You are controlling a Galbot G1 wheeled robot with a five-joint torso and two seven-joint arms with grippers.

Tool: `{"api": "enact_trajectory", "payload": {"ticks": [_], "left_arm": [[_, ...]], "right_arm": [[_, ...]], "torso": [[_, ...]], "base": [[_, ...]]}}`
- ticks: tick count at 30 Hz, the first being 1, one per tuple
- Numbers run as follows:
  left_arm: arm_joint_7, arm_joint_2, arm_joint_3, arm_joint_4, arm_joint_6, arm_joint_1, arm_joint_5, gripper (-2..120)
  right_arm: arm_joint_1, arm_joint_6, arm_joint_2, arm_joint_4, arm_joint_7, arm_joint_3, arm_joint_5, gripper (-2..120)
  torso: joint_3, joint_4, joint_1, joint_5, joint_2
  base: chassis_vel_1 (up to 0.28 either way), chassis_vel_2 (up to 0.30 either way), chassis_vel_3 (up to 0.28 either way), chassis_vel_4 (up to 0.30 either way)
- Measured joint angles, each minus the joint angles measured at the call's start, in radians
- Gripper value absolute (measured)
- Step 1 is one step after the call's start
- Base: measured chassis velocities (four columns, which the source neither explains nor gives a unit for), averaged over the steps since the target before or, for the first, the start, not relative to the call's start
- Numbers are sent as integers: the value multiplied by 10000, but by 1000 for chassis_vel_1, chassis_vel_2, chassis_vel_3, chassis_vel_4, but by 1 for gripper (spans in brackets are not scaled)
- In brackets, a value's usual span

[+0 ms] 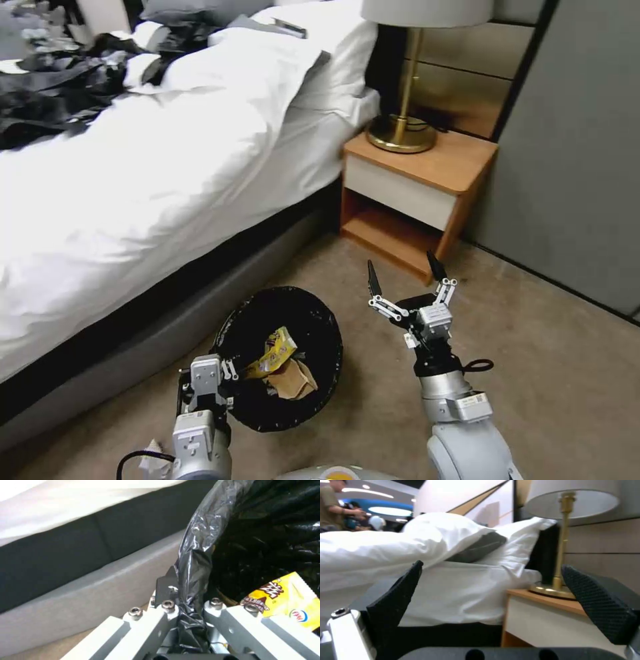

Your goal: Pick up the trash bin, then pick up the garbage from the floor and place it into the trash bin.

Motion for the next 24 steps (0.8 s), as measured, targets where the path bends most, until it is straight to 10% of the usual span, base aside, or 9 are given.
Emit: {"api": "enact_trajectory", "payload": {"ticks": [24], "left_arm": [[18,9,20,-76,-10,7,25,0]], "right_arm": [[76,-84,-44,-91,-117,-69,-2,100]], "torso": [[0,0,0,0,0]], "base": [[99,99,103,101]]}}
